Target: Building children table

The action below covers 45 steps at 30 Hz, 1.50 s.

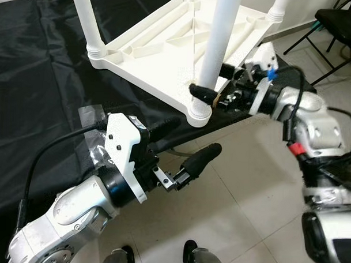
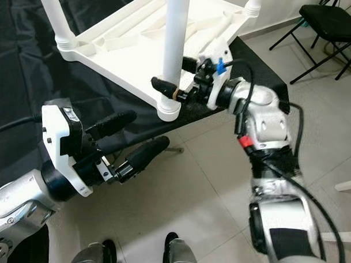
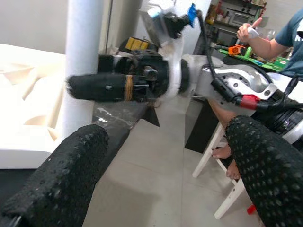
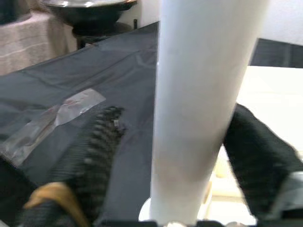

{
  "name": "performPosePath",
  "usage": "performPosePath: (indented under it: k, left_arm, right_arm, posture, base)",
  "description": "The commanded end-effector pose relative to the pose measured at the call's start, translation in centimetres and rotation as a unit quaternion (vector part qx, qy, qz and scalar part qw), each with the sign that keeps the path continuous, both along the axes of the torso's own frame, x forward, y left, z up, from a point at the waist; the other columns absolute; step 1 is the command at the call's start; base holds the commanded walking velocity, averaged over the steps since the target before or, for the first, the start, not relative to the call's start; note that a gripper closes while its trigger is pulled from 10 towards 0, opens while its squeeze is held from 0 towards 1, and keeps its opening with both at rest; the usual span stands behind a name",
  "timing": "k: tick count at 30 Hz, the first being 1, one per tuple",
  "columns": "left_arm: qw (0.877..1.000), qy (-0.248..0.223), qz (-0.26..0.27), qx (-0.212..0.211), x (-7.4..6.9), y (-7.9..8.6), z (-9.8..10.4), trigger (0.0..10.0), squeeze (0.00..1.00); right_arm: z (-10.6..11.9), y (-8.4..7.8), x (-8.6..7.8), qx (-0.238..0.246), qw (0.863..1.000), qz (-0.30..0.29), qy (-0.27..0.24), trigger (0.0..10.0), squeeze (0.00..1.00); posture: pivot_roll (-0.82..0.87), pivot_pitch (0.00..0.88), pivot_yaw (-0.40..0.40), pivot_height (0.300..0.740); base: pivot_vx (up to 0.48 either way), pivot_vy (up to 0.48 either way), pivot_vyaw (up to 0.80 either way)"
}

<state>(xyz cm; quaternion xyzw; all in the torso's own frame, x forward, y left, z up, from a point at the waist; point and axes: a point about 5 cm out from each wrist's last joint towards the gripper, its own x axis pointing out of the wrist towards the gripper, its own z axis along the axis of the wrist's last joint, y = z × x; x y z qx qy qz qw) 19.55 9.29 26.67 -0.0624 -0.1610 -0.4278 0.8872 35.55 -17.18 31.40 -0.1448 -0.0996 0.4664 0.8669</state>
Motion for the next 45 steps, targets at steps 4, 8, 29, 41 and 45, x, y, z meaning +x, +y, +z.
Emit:
performPosePath:
  k: [4,8,29,41,45]
  left_arm:
    - [1.0,-0.003,0.013,0.012,-0.3,0.7,0.0,10.0,0.0]
    - [1.0,-0.004,0.019,0.015,-0.2,1.0,0.0,10.0,0.0]
    - [0.999,-0.008,0.027,0.019,-0.2,1.4,0.0,10.0,0.0]
    - [1.0,-0.005,0.022,0.016,-0.3,1.1,-0.1,10.0,0.0]
    - [1.0,-0.004,0.021,0.016,-0.3,1.1,-0.1,10.0,0.0]
  right_arm:
    - [-0.2,-0.8,-0.7,-0.043,0.998,0.042,0.013,0.0,0.0]
    - [-0.7,-1.2,-0.8,-0.055,0.998,0.032,0.022,0.0,0.0]
    - [-7.9,9.3,-4.4,0.112,0.988,-0.003,0.103,10.0,1.0]
    - [-6.2,6.2,-6.3,0.074,0.995,-0.023,0.069,10.0,1.0]
    - [-6.1,4.9,-5.8,0.075,0.993,-0.073,0.062,10.0,1.0]
  posture:
    - [0.06,0.325,-0.05,0.74]
    - [0.06,0.325,-0.056,0.74]
    - [0.07,0.298,-0.054,0.74]
    - [0.06,0.303,-0.054,0.74]
    - [0.06,0.303,-0.051,0.74]
  base:
    - [0.0,0.0,0.0]
    - [0.0,0.0,0.0]
    - [0.0,0.0,0.0]
    - [0.0,0.0,0.0]
    - [0.0,0.0,0.0]
